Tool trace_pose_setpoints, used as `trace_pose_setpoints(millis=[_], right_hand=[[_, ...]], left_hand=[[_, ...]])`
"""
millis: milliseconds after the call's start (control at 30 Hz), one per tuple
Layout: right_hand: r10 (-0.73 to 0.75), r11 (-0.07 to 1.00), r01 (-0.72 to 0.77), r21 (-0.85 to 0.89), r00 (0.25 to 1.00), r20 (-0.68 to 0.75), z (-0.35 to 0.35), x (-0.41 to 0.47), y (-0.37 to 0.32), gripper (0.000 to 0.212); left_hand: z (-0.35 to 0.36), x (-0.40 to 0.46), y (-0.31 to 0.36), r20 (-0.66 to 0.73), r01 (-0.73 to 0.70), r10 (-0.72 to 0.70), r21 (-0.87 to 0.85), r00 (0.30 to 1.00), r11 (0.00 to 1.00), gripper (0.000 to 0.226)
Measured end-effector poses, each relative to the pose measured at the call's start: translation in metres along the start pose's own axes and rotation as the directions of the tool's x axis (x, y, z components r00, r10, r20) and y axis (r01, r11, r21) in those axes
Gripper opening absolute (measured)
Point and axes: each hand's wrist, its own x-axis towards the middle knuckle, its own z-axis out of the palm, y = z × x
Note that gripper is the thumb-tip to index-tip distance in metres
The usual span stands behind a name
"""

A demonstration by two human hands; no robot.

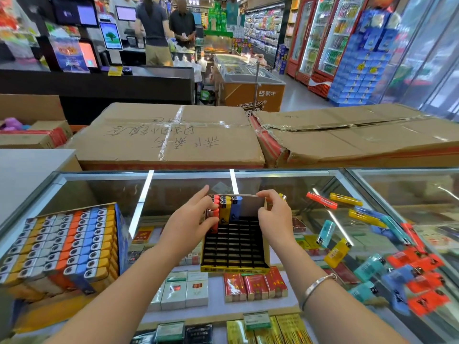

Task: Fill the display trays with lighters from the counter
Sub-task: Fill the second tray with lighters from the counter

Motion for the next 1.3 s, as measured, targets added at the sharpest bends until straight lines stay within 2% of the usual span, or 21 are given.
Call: trace_pose_setpoints(millis=[67,133,200,300,367,467,533,667,767,967,1167,1300], right_hand=[[0.010,0.996,-0.006,0.094,0.999,-0.039,-0.005,0.007,0.000,0.014],[0.070,0.989,-0.044,0.140,0.980,-0.186,-0.012,0.019,0.005,0.022],[0.137,0.991,-0.132,0.039,0.960,-0.242,-0.019,0.033,0.014,0.025],[0.230,0.940,-0.230,-0.252,0.973,-0.028,-0.024,0.051,0.028,0.034],[0.223,0.868,-0.154,-0.472,0.971,0.092,-0.021,0.058,0.032,0.035],[0.140,0.745,-0.017,-0.667,0.981,0.132,-0.013,0.059,0.034,0.023],[0.118,0.729,-0.019,-0.685,0.988,0.099,-0.009,0.057,0.034,0.016],[0.120,0.707,0.002,-0.707,0.985,0.122,-0.007,0.052,0.034,0.038],[0.134,0.676,0.011,-0.737,0.981,0.137,-0.015,0.048,0.037,0.030],[0.104,0.668,-0.110,-0.736,0.993,-0.054,-0.057,0.052,0.035,0.019],[0.155,0.585,-0.231,-0.777,0.973,-0.172,-0.108,0.064,0.051,0.018],[0.152,0.568,-0.186,-0.802,0.981,-0.120,-0.131,0.078,0.065,0.023]], left_hand=[[0.001,0.003,0.000,-0.025,-0.012,0.012,-0.032,1.000,0.999,0.014],[0.000,0.005,0.001,-0.035,-0.036,0.033,-0.067,0.999,0.997,0.015],[0.001,0.007,0.002,-0.039,-0.035,0.032,-0.081,0.999,0.996,0.015],[0.005,0.010,0.001,-0.062,0.001,-0.007,-0.091,0.998,0.996,0.021],[0.008,0.010,0.000,-0.059,0.023,-0.030,-0.107,0.998,0.994,0.030],[0.011,0.009,-0.002,-0.040,0.024,-0.029,-0.127,0.999,0.992,0.044],[0.012,0.010,-0.003,-0.039,0.023,-0.028,-0.125,0.999,0.992,0.050],[0.017,0.014,-0.001,-0.043,0.037,-0.042,-0.111,0.998,0.993,0.060],[0.021,0.019,0.001,-0.035,0.057,-0.061,-0.114,0.998,0.992,0.065],[0.037,0.034,0.013,0.000,0.126,-0.128,-0.170,0.992,0.977,0.080],[0.060,0.045,0.032,-0.002,0.115,-0.119,-0.236,0.993,0.965,0.072],[0.075,0.052,0.039,-0.016,0.100,-0.109,-0.282,0.994,0.954,0.070]])
